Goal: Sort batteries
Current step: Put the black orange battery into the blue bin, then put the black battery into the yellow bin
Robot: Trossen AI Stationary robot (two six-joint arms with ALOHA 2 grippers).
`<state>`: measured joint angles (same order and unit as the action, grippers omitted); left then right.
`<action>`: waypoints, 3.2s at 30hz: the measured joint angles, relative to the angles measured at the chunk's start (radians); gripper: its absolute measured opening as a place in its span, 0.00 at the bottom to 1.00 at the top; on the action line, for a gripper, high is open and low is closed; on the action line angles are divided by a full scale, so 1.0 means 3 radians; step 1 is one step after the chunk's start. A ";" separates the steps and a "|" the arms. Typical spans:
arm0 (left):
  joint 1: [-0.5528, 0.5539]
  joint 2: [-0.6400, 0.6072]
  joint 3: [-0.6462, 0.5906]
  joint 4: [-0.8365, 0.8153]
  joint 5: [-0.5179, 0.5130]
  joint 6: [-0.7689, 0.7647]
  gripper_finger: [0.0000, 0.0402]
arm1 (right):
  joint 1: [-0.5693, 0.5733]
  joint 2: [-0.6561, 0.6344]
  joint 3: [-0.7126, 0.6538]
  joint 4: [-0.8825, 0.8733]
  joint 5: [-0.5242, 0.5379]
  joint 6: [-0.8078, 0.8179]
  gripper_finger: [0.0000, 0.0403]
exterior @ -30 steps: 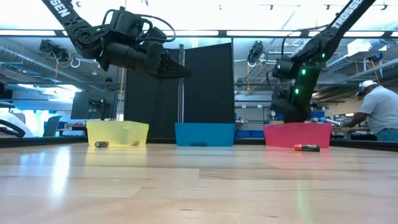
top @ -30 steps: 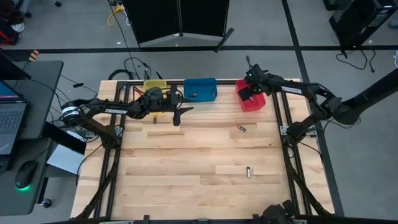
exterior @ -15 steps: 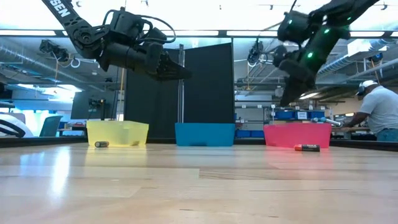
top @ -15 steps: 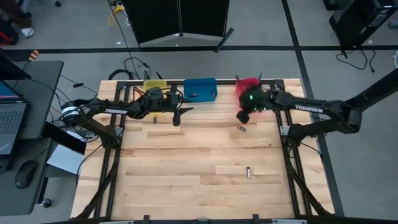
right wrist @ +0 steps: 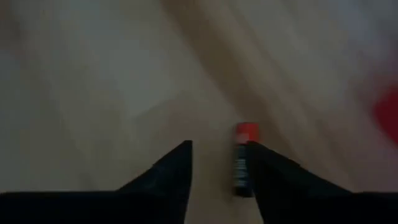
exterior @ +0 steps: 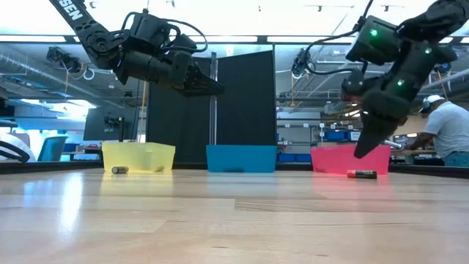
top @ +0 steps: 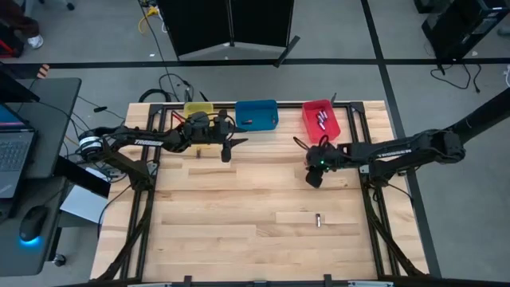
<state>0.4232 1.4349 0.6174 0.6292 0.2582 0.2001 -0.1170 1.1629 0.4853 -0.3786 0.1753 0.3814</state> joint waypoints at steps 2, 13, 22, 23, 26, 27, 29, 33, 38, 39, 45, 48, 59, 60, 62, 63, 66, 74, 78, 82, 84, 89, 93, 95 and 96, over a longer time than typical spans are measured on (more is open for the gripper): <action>0.0000 0.0000 0.0000 -0.0001 0.0000 -0.0001 0.39 | 0.0000 0.0012 -0.0040 -0.0002 0.0192 0.0036 0.43; -0.0003 0.0001 0.0000 0.0006 0.0006 -0.0010 0.39 | -0.0004 0.0139 -0.0357 0.0372 0.0207 0.0128 0.43; -0.0017 0.0001 0.0001 0.0011 0.0017 -0.0063 0.39 | -0.0002 0.0289 -0.0396 0.0523 0.0197 0.0123 0.30; -0.0021 0.0001 0.0001 0.0032 0.0018 -0.0097 0.39 | -0.0002 0.0290 -0.0396 0.0531 0.0195 0.0122 0.28; -0.0043 0.0001 0.0003 0.0133 0.0108 -0.0209 0.39 | -0.0001 0.0294 -0.0398 0.0593 0.0196 0.0123 0.19; -0.0048 0.0001 0.0004 0.0147 0.0142 -0.0212 0.39 | -0.0002 0.0295 -0.0399 0.0627 0.0199 0.0119 0.16; -0.0057 0.0001 0.0004 0.0153 0.0148 -0.0231 0.39 | -0.0004 0.0310 -0.0377 0.0716 0.0200 0.0095 0.14; -0.0055 0.0003 0.0004 0.0215 0.0123 -0.0247 0.39 | -0.0048 0.0309 -0.0225 0.1066 0.0196 -0.0014 0.14; -0.0065 0.0003 0.0004 0.0354 -0.0036 -0.0323 0.39 | -0.0249 0.0329 0.0107 0.1441 0.0155 -0.0231 0.14; -0.0065 0.0003 0.0003 0.0401 -0.0071 -0.0352 0.39 | -0.0300 0.0364 0.0195 0.1479 0.0142 -0.0297 0.14; -0.0065 0.0003 0.0004 0.0601 -0.0136 -0.0403 0.39 | -0.0682 0.0867 0.0906 0.1465 0.0048 -0.0682 0.14; -0.0065 0.0003 0.0003 0.0609 -0.0143 -0.0408 0.39 | -0.0920 0.1239 0.1379 0.1247 -0.0050 -0.0751 0.14; -0.0065 0.0003 0.0003 0.0603 -0.0162 -0.0416 0.39 | -0.1470 0.2526 0.2974 0.0079 -0.0416 -0.1050 0.14; -0.0065 0.0003 0.0003 0.0600 -0.0162 -0.0416 0.39 | -0.1492 0.2627 0.3109 -0.0021 -0.0419 -0.1106 0.14; -0.0065 0.0003 0.0003 0.0601 -0.0162 -0.0415 0.39 | -0.1534 0.2816 0.3352 -0.0231 -0.0457 -0.1203 0.14; -0.0065 0.0003 0.0003 0.0601 -0.0162 -0.0415 0.39 | -0.1556 0.2904 0.3458 -0.0338 -0.0497 -0.1251 0.14; -0.0065 0.0003 0.0003 0.0599 -0.0162 -0.0413 0.39 | -0.1608 0.3132 0.3717 -0.0576 -0.0591 -0.1401 0.14; -0.0065 0.0003 0.0003 0.0598 -0.0162 -0.0411 0.39 | -0.1697 0.3566 0.4061 -0.0834 -0.0763 -0.1547 0.14; -0.0065 0.0003 0.0001 0.0598 -0.0162 -0.0409 0.39 | -0.1705 0.3594 0.4080 -0.0853 -0.0786 -0.1548 0.14; -0.0065 0.0003 0.0001 0.0599 -0.0162 -0.0409 0.39 | -0.1706 0.3579 0.4080 -0.0845 -0.0786 -0.1547 0.15; -0.0065 0.0003 0.0001 0.0598 -0.0162 -0.0409 0.39 | -0.1706 0.3573 0.4080 -0.0836 -0.0785 -0.1547 0.18; -0.0065 0.0003 0.0001 0.0598 -0.0162 -0.0409 0.39 | -0.1706 0.3573 0.4078 -0.0833 -0.0774 -0.1547 0.32; -0.0065 0.0003 0.0001 0.0588 -0.0162 -0.0409 0.39 | -0.1706 0.3573 0.4077 -0.0799 -0.0709 -0.1545 0.39; -0.0065 0.0003 0.0001 0.0546 -0.0162 -0.0400 0.39 | -0.1692 0.3573 0.4084 -0.0800 -0.0648 -0.1550 0.42; -0.0065 0.0003 0.0001 0.0517 -0.0162 -0.0382 0.39 | -0.1690 0.3573 0.4113 -0.0857 -0.0647 -0.1564 0.43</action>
<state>0.4038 1.4357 0.6178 0.7843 0.2096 0.0854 -0.6241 2.2349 1.7191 -0.6356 -0.0189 -0.0878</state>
